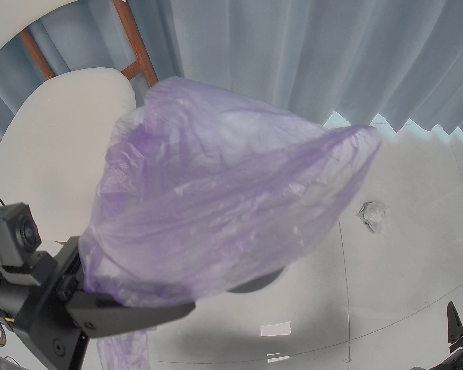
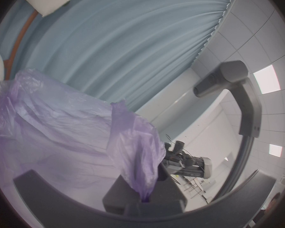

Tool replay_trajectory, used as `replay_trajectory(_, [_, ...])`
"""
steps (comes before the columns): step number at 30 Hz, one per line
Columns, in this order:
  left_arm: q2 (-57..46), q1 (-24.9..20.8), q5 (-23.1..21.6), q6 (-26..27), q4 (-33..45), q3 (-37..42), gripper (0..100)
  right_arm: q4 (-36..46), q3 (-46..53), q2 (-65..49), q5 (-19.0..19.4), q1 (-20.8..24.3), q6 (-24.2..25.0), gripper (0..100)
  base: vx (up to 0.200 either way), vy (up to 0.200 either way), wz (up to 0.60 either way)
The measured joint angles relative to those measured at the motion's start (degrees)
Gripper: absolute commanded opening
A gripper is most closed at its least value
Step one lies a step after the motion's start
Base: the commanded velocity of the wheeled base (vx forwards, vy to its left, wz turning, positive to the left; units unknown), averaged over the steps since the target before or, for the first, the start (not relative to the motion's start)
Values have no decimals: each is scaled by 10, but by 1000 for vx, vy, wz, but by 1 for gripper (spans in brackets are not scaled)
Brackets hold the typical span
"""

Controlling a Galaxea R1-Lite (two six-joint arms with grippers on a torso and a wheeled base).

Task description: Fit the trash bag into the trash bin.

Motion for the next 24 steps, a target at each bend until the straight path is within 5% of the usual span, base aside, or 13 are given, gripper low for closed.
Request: replay_trajectory(24, [3, 20, -16, 0, -9, 42, 0, 0, 0, 0, 0, 0, 0, 100, 0, 0, 0])
